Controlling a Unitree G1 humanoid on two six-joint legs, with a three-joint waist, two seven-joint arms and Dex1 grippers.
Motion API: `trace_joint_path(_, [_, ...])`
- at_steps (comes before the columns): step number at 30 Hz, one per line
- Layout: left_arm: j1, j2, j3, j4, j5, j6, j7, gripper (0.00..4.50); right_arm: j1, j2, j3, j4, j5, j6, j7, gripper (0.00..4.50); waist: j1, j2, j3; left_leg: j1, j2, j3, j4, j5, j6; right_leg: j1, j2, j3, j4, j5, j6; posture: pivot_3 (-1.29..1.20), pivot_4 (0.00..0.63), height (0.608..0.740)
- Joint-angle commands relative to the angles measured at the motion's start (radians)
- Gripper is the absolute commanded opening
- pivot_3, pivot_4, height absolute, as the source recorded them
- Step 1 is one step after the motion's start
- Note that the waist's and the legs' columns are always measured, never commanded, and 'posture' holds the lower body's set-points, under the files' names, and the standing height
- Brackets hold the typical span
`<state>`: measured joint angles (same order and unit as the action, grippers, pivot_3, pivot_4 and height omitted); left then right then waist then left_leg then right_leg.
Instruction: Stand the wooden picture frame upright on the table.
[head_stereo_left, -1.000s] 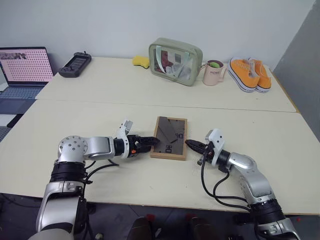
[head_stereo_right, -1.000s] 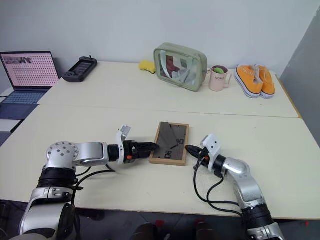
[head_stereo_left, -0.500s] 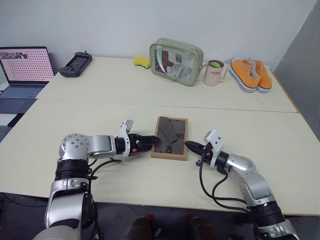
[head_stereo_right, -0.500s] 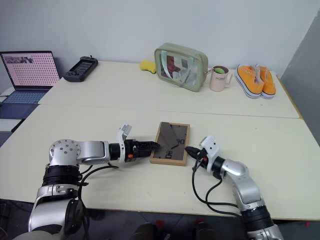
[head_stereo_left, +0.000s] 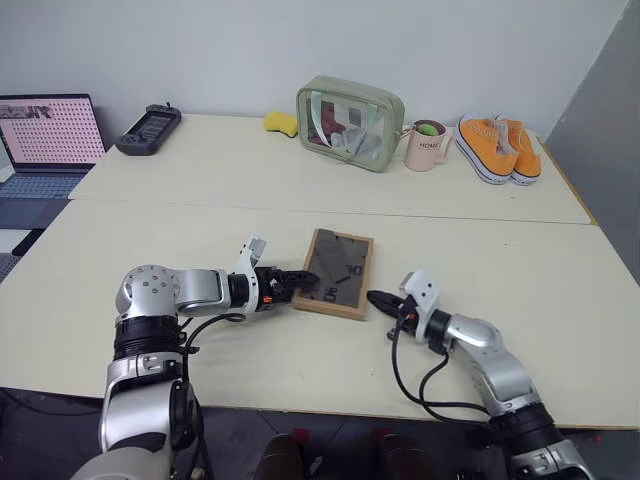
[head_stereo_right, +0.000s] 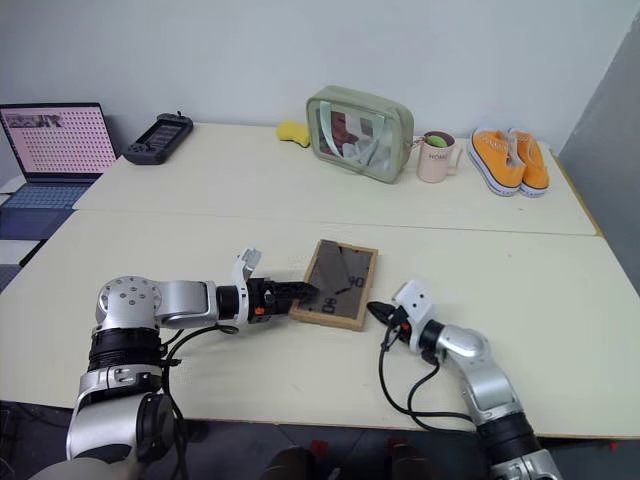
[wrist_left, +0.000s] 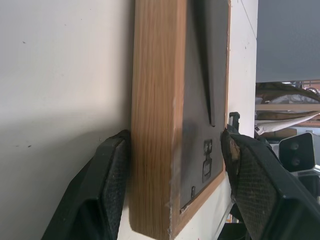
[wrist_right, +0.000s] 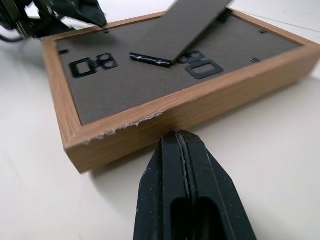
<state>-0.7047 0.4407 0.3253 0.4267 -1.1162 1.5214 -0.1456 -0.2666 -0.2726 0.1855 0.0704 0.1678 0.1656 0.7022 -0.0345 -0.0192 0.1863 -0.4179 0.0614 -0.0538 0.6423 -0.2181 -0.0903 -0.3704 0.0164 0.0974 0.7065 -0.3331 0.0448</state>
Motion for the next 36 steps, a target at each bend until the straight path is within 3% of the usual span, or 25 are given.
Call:
trace_joint_path(1, [-0.007, -0.015, 0.016, -0.022, 0.036, 0.016, -0.009, 3.01, -0.038, 0.045, 0.026, -0.035, 0.003, 0.013, -0.018, 0.00, 0.000, 0.000, 0.000, 0.000, 0.000, 0.000, 0.000, 0.000, 0.000, 0.000, 0.000, 0.000, 0.000, 0.000, 0.000, 0.00, 0.150, 0.740])
trace_joint_path(14, [-0.023, -0.037, 0.061, -0.021, 0.114, 0.033, -0.050, 3.01, -0.011, -0.006, 0.001, -0.027, 0.001, -0.001, -0.007, 0.00, 0.001, 0.000, 0.000, 0.000, 0.000, 0.000, -0.001, 0.000, 0.000, 0.000, 0.000, 0.000, -0.001, 0.000, 0.000, 0.00, 0.150, 0.740])
trace_joint_path(24, [-0.044, -0.065, 0.109, -0.017, 0.152, 0.031, -0.070, 1.35, -0.001, -0.061, -0.020, 0.015, 0.001, -0.036, 0.006, 0.00, 0.002, 0.000, 0.000, 0.000, 0.000, 0.000, -0.001, 0.000, 0.000, 0.001, 0.000, 0.000, -0.002, 0.000, 0.000, 0.00, 0.150, 0.740])
trace_joint_path(31, [-0.053, -0.092, 0.150, -0.030, 0.147, 0.038, -0.075, 1.30, -0.001, -0.065, -0.021, 0.028, -0.002, -0.046, 0.009, 0.00, 0.002, 0.000, 0.000, 0.000, 0.000, 0.000, -0.001, 0.000, 0.000, 0.001, 0.000, 0.000, -0.002, 0.000, 0.000, 0.00, 0.150, 0.740])
trace_joint_path(36, [-0.066, -0.079, 0.106, -0.076, 0.151, 0.021, -0.137, 1.29, 0.001, -0.074, -0.024, 0.030, -0.005, -0.053, 0.012, 0.00, 0.001, 0.000, 0.000, 0.000, 0.000, 0.000, -0.001, 0.000, 0.000, 0.001, 0.000, 0.000, -0.002, 0.000, 0.000, 0.00, 0.150, 0.740])
